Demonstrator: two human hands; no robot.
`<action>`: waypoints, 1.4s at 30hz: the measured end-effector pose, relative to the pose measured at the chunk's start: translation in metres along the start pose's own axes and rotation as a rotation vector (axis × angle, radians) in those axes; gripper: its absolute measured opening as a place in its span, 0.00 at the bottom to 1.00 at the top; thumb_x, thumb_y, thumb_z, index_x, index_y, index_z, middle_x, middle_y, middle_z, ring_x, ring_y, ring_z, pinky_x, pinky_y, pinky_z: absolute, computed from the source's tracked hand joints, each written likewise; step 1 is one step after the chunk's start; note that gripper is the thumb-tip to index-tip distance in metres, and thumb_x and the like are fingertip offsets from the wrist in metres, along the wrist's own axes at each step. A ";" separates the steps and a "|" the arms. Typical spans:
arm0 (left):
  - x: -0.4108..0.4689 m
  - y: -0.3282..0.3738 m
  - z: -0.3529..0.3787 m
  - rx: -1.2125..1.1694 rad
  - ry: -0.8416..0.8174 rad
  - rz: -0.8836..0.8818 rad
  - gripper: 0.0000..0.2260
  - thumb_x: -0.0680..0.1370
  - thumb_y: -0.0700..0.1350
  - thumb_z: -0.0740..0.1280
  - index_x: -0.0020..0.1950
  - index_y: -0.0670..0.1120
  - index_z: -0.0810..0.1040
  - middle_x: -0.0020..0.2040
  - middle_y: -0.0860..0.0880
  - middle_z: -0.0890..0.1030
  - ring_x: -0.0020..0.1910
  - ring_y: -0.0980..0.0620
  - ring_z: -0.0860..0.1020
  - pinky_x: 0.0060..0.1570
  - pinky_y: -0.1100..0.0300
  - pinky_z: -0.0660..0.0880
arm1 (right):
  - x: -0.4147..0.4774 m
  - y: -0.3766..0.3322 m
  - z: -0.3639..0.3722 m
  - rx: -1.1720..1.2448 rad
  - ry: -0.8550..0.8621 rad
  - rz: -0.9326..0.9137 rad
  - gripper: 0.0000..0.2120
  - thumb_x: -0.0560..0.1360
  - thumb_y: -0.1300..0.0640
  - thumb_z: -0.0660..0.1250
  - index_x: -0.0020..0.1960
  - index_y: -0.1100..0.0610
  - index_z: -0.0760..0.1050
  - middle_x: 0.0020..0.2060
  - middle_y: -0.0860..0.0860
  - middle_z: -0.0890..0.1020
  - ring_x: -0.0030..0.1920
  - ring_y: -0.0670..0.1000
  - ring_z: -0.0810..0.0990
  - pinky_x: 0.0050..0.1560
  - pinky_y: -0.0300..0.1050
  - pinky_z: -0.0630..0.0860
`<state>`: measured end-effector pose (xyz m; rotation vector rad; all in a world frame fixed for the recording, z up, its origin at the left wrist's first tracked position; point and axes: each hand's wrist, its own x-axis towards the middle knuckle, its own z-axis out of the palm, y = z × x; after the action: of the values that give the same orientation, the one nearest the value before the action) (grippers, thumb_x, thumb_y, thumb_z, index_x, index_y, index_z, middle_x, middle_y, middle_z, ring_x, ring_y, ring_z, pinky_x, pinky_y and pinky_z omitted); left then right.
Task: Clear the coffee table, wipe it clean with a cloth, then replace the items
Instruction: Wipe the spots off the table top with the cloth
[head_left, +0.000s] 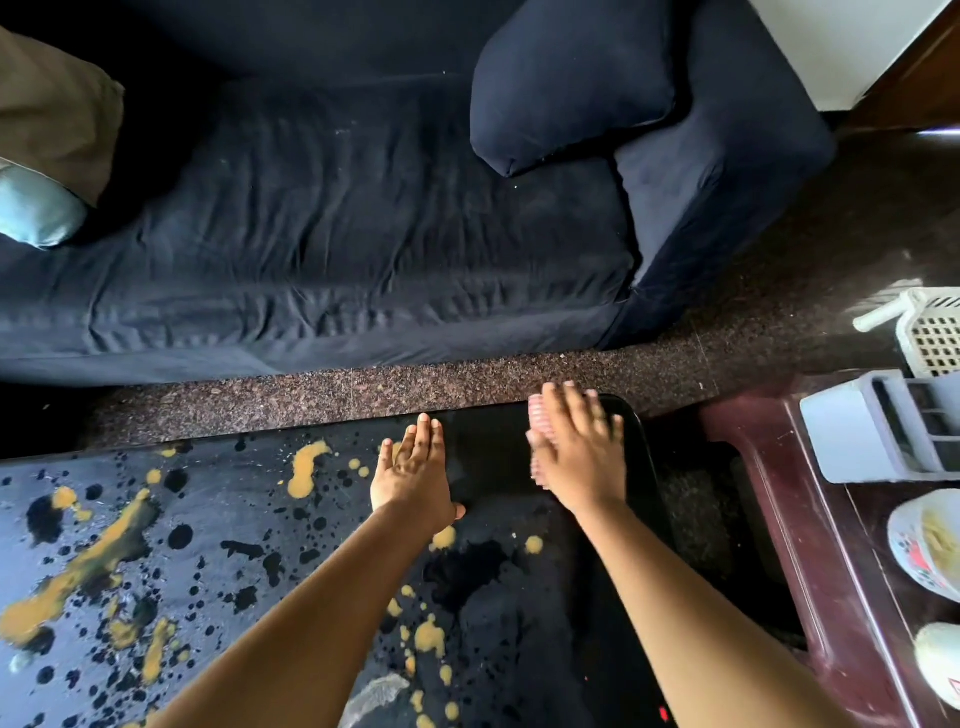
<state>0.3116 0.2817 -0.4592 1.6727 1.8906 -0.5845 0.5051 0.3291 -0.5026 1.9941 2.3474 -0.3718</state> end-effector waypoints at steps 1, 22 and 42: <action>0.000 0.000 0.001 0.000 0.000 0.001 0.48 0.75 0.61 0.65 0.76 0.43 0.34 0.77 0.46 0.33 0.77 0.49 0.38 0.74 0.50 0.39 | -0.002 0.005 0.001 0.028 0.009 0.085 0.32 0.75 0.38 0.45 0.77 0.46 0.50 0.77 0.50 0.56 0.76 0.57 0.53 0.72 0.62 0.51; -0.001 -0.005 0.003 -0.056 0.008 0.031 0.48 0.74 0.64 0.64 0.76 0.45 0.33 0.77 0.47 0.33 0.76 0.50 0.37 0.75 0.50 0.39 | -0.064 -0.067 0.027 0.037 0.088 -0.256 0.30 0.73 0.44 0.63 0.74 0.49 0.62 0.74 0.52 0.64 0.73 0.56 0.62 0.68 0.63 0.64; 0.001 -0.013 0.013 -0.120 0.063 0.042 0.49 0.73 0.62 0.67 0.77 0.47 0.35 0.77 0.51 0.34 0.77 0.53 0.38 0.73 0.49 0.38 | -0.096 -0.016 0.028 0.014 0.093 0.070 0.30 0.75 0.44 0.57 0.75 0.50 0.59 0.75 0.52 0.59 0.75 0.56 0.59 0.67 0.64 0.61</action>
<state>0.2997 0.2726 -0.4699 1.6667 1.8910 -0.3976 0.5029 0.2285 -0.5095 2.1375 2.3260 -0.3003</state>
